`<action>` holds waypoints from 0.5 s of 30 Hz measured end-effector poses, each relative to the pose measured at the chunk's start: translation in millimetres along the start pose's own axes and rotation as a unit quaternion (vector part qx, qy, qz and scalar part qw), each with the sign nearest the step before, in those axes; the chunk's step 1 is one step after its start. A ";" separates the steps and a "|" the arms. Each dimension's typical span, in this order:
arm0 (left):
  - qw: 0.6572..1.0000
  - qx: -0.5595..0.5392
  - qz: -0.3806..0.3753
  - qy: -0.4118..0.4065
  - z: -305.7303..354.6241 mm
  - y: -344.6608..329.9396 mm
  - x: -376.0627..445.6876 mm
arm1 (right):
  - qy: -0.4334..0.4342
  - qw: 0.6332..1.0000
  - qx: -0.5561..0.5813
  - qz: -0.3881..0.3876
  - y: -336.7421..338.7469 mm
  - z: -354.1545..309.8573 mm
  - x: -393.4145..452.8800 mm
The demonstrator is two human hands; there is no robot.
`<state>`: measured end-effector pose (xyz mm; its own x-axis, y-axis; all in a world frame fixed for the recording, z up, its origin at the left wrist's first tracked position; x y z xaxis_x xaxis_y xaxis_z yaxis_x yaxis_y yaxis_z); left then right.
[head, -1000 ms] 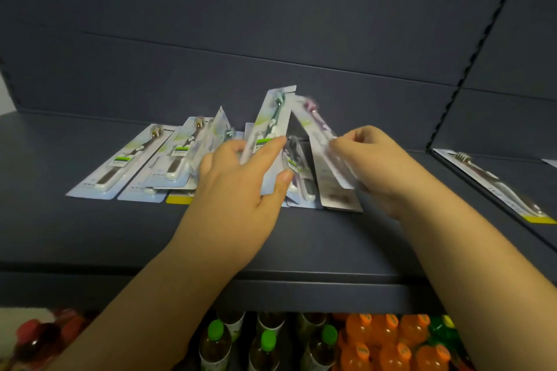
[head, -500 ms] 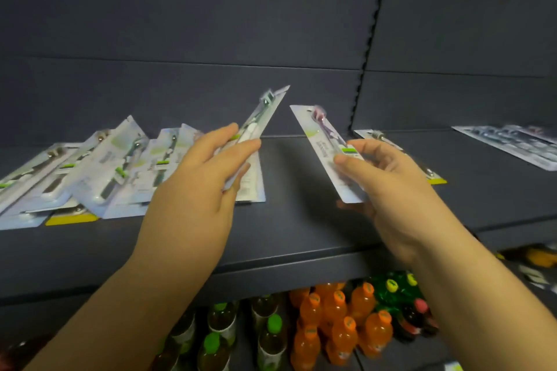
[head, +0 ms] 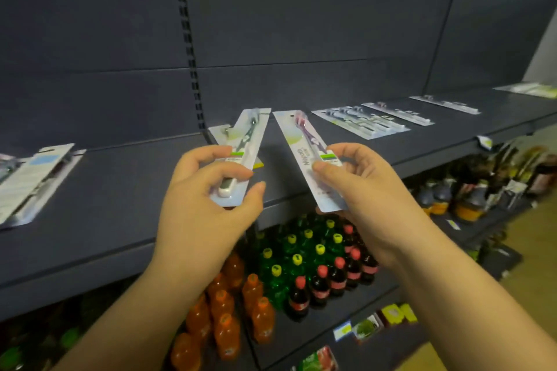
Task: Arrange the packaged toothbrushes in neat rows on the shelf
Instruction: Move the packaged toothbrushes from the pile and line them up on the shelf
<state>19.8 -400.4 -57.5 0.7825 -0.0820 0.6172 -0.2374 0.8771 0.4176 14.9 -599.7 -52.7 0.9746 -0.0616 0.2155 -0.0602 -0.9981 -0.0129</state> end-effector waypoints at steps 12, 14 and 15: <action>0.996 -0.069 -0.050 0.035 89.9 -163.8 -3.8 | -0.005 0.999 -0.017 0.039 166.3 5.8 -8.8; 0.996 -0.064 -0.062 0.029 94.0 -179.7 3.2 | 0.000 0.999 -0.013 0.039 183.8 6.5 -3.6; 0.995 -0.062 -0.068 0.029 95.0 -187.6 6.7 | 0.003 0.999 -0.017 0.038 191.7 8.4 0.5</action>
<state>14.9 -610.4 -68.4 0.8356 -0.1789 0.5193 -0.0577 0.9116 0.4069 5.7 -791.1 -63.2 0.9656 -0.1379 0.2205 -0.1420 -0.9899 0.0030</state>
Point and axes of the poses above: each hand's wrist, its own x-axis towards the middle knuckle, its own y-axis out of the back of the hand, z = x × y, the point moved 1 cm from there along x, towards the middle knuckle, and after that the axes turned 8 degrees about -z, right-handed, at the moved point
